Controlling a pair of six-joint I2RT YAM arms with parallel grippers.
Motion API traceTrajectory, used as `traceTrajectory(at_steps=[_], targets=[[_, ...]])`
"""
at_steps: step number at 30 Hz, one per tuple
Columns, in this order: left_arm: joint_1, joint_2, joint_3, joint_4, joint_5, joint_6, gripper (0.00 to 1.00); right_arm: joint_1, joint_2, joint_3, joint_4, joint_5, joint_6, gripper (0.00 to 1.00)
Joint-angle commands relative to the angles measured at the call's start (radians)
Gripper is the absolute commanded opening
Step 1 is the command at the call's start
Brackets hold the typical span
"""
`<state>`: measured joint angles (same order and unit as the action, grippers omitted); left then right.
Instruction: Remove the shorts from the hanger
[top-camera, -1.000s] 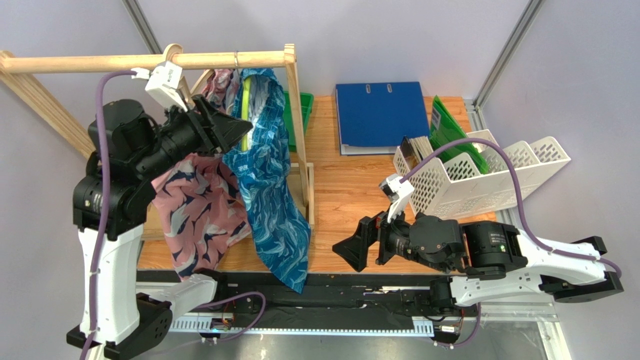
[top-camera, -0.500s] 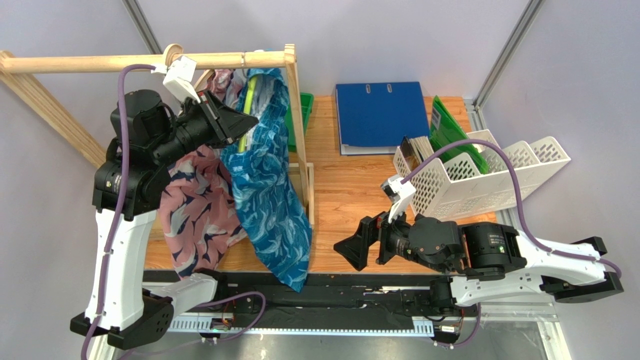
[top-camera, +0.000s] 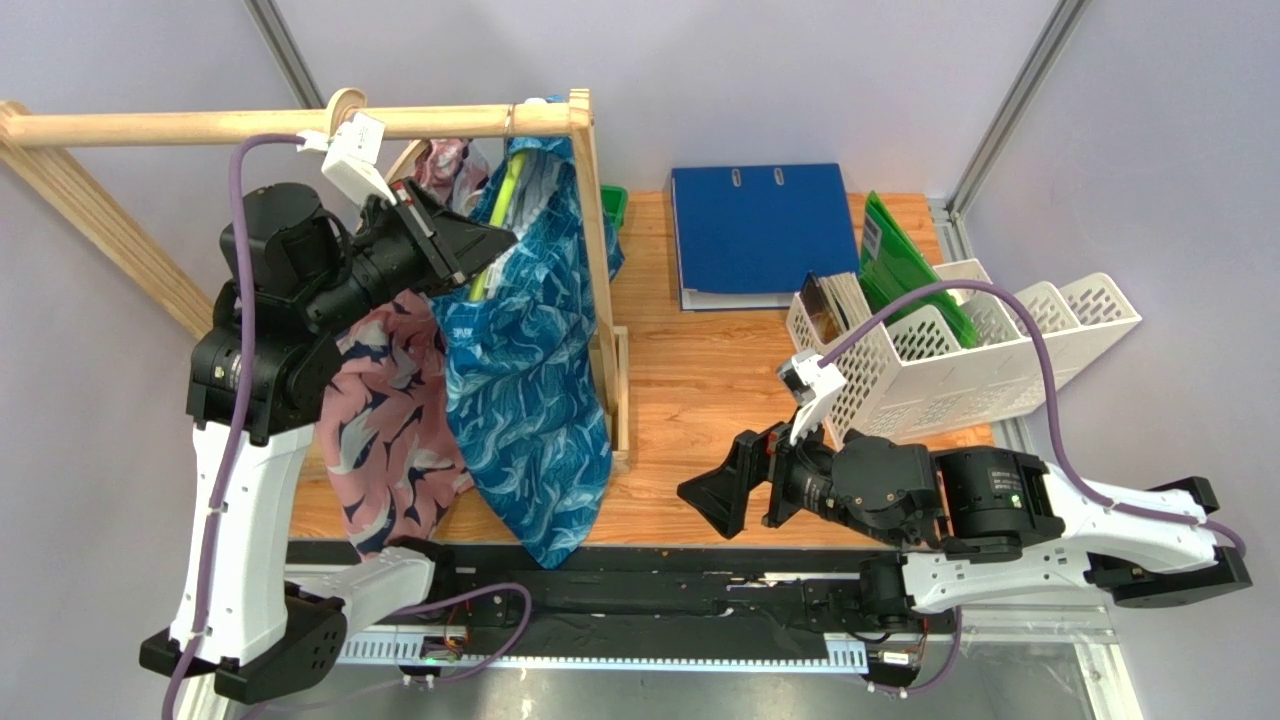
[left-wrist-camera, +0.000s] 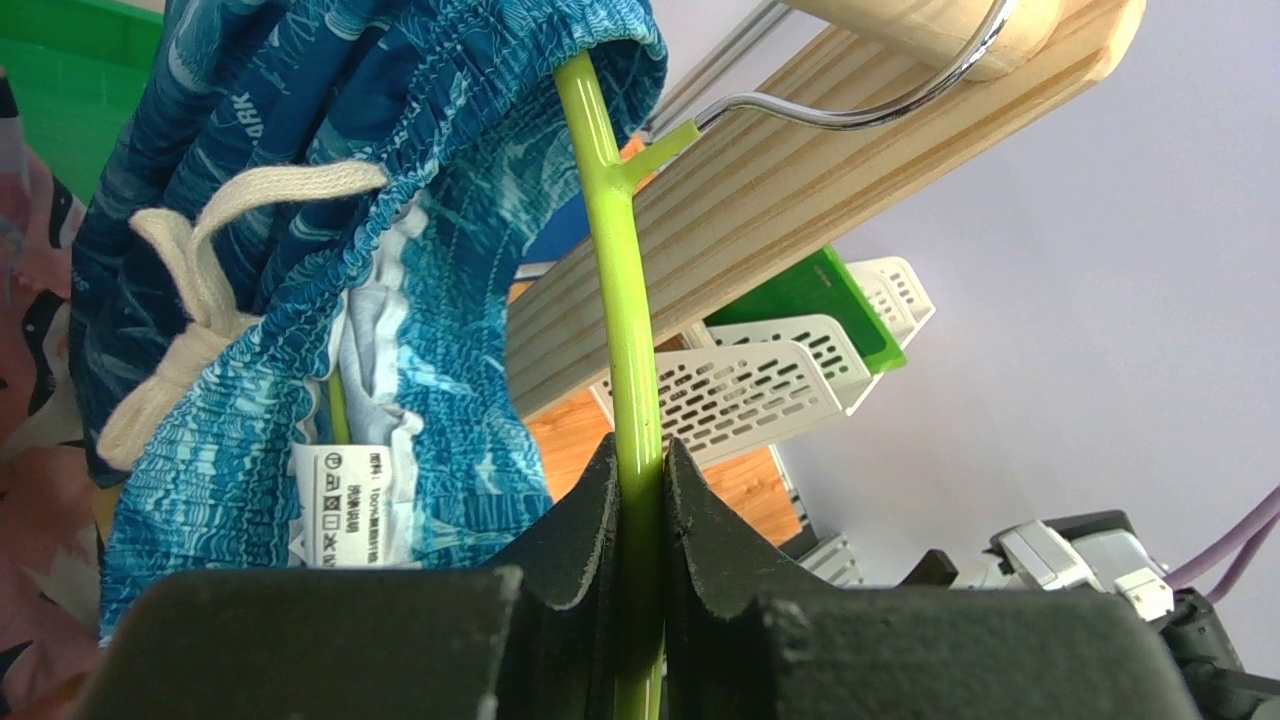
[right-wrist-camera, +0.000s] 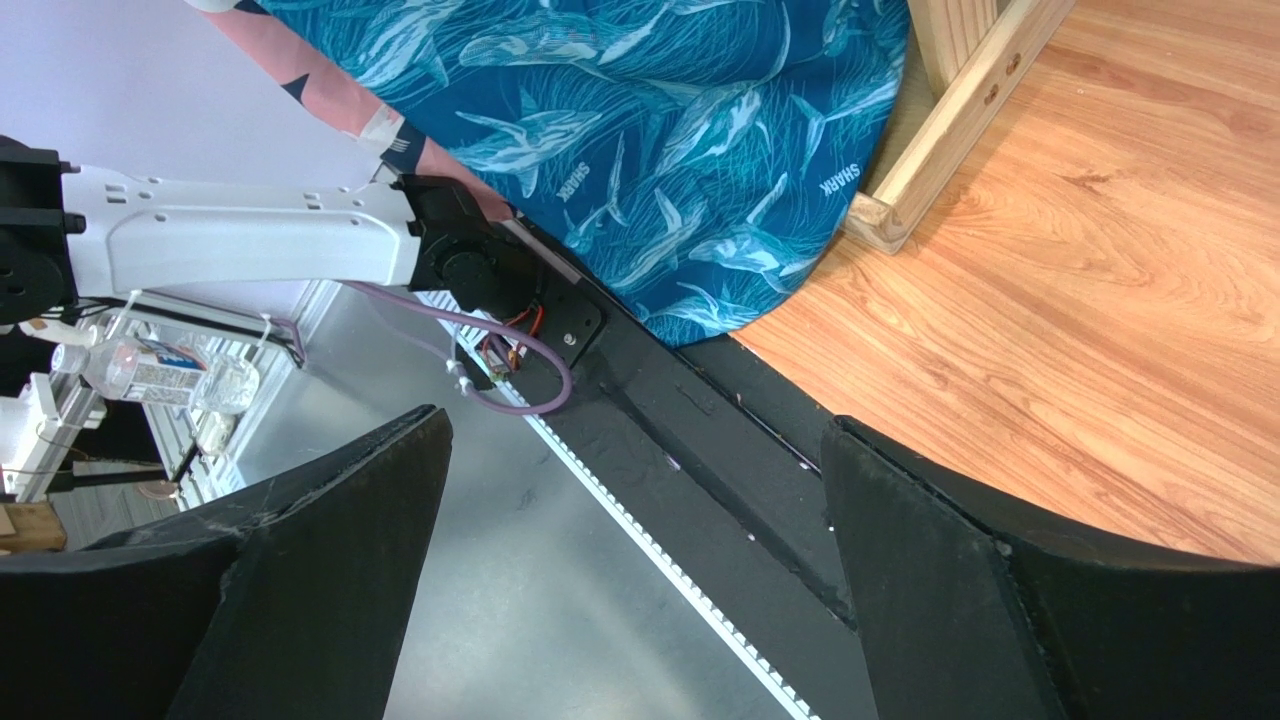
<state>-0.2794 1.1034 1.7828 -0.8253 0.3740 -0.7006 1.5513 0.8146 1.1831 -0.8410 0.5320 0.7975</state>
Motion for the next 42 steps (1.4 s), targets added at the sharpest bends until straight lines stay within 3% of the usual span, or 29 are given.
traceTrajectory(at_steps=[1,12,20,26,32,35,38,42], targets=[[-0.001,-0.049,0.055,0.077,-0.033,-0.005,0.00,0.006,-0.011,-0.002,0.014,0.036,0.020,1.00],[-0.001,-0.154,0.017,0.166,-0.069,-0.031,0.00,0.007,-0.022,-0.011,0.014,0.042,0.029,1.00],[-0.001,-0.191,0.014,0.080,-0.106,-0.062,0.00,0.006,-0.026,-0.020,0.031,0.046,0.025,1.00],[-0.001,-0.325,-0.138,0.155,-0.107,-0.174,0.00,0.007,0.004,0.019,0.026,0.059,-0.003,1.00],[-0.001,-0.483,-0.264,0.163,-0.199,-0.235,0.00,0.006,0.040,0.027,0.022,0.106,-0.021,1.00],[-0.001,-0.572,-0.440,0.274,-0.256,-0.341,0.00,0.004,0.064,0.029,0.025,0.129,-0.021,1.00],[-0.001,-0.612,-0.566,0.397,-0.279,-0.462,0.00,0.004,0.098,0.033,0.055,0.131,-0.038,1.00],[-0.001,-0.588,-0.603,0.428,-0.317,-0.530,0.00,0.004,0.175,0.072,0.111,0.099,-0.118,1.00]])
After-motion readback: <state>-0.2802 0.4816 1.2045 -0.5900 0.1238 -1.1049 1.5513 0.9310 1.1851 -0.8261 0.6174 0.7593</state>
